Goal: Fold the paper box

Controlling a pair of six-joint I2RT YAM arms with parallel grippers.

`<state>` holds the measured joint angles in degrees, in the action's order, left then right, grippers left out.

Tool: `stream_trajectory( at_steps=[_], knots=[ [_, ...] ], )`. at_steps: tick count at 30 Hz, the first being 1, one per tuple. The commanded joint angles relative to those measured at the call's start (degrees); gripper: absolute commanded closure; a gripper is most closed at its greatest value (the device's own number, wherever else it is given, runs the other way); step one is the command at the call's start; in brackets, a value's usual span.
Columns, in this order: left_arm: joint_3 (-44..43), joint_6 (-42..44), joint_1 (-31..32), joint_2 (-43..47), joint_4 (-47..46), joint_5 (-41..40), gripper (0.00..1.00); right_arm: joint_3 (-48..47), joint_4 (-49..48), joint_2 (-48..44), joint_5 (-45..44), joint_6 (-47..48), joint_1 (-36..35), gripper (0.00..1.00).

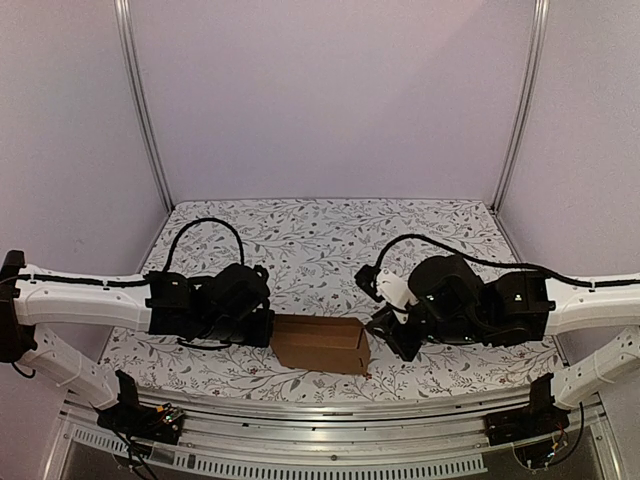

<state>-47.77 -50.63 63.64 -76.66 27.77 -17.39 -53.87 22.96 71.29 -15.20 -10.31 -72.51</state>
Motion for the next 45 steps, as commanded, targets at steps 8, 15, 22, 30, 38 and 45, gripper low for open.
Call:
stream_trajectory(
  at_steps=[8, 15, 22, 30, 38, 45],
  knots=[
    [0.7, -0.6, 1.1, -0.6, 1.6, -0.2, 1.0, -2.2, 2.4, 4.9, -2.4, -1.8, -0.5, 0.83],
    [0.7, -0.8, 1.1, -0.6, 1.4, -0.2, 1.0, -3.1, 3.0, 5.9, -1.9, -1.9, -0.4, 0.96],
    [0.5, -1.7, 1.6, -0.8, 1.3, -1.5, 1.0, -4.0, 1.9, 7.0, -1.5, -3.3, -0.7, 1.0],
    [0.0, -4.2, 3.2, -1.1, 1.5, -4.5, 1.0, -5.0, -0.5, 10.0, -6.3, -9.1, -1.7, 1.0],
    [-0.4, -6.5, 4.7, -1.0, 2.6, -7.3, 1.0, -7.9, -1.5, 14.5, -13.9, -16.5, -2.3, 1.0],
    [-0.4, -8.2, 5.3, -1.3, 2.8, -8.6, 1.0, -12.0, -0.8, 17.8, -18.1, -20.6, -3.1, 1.0]
  ],
)
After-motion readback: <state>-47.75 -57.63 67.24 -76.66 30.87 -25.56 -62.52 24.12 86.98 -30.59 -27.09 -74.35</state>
